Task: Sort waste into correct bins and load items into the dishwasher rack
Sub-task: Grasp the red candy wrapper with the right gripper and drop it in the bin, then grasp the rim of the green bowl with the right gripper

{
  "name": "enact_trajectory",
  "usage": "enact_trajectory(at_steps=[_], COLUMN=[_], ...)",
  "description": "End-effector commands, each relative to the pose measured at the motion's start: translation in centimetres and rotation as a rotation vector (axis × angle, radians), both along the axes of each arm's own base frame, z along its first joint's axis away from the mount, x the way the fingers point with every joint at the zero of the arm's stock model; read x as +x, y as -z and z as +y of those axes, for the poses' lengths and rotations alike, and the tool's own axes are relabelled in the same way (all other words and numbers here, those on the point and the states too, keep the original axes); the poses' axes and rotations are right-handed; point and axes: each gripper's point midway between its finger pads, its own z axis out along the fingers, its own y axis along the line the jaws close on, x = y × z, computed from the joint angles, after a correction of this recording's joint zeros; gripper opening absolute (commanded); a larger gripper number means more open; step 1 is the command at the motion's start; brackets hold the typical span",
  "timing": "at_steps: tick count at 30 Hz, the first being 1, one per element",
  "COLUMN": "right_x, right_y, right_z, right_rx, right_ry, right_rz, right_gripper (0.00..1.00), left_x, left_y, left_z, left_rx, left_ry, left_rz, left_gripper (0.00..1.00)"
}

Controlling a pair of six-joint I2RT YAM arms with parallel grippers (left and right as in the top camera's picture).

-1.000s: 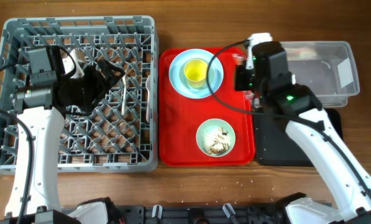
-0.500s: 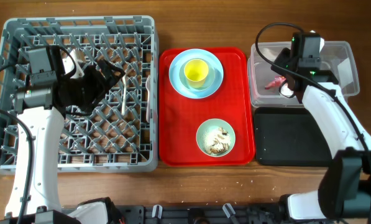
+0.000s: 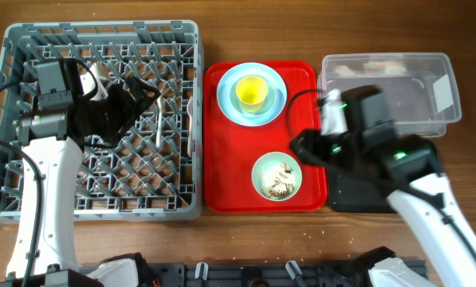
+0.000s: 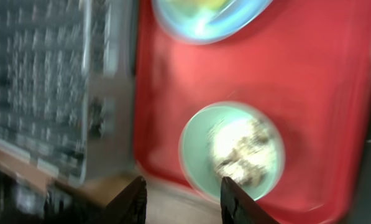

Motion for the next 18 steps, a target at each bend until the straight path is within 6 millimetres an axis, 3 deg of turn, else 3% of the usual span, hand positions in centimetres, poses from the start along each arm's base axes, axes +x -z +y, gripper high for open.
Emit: enact_trajectory(at_steps=[1, 4, 6, 9, 11, 18], right_x=[-2.4, -3.4, -3.8, -3.3, -3.1, -3.9], right_y=[2.3, 4.0, 6.4, 11.0, 12.5, 14.9], right_z=[3.2, 6.3, 7.6, 7.1, 7.0, 7.6], right_rx=[-0.141, -0.247, -0.332, -0.491, -0.534, -0.547], right_ry=[-0.004, -0.02, -0.024, -0.022, -0.024, -0.056], right_rz=[-0.024, -0.106, -0.103, -0.052, -0.036, 0.039], right_gripper=[0.4, 0.4, 0.4, 0.38, 0.39, 0.34], left_x=[0.2, 0.2, 0.2, 0.2, 0.2, 0.2], left_y=[-0.6, -0.6, -0.6, -0.6, -0.6, -0.6], left_z=[-0.1, -0.1, -0.1, -0.1, -0.1, -0.1], left_rx=[-0.014, -0.014, -0.014, -0.014, -0.014, -0.014], left_ry=[-0.001, -0.001, -0.001, -0.001, -0.001, -0.001], left_rz=[-0.014, -0.014, -0.014, -0.014, -0.014, -0.014], left_gripper=[1.0, 1.0, 1.0, 1.0, 1.0, 1.0])
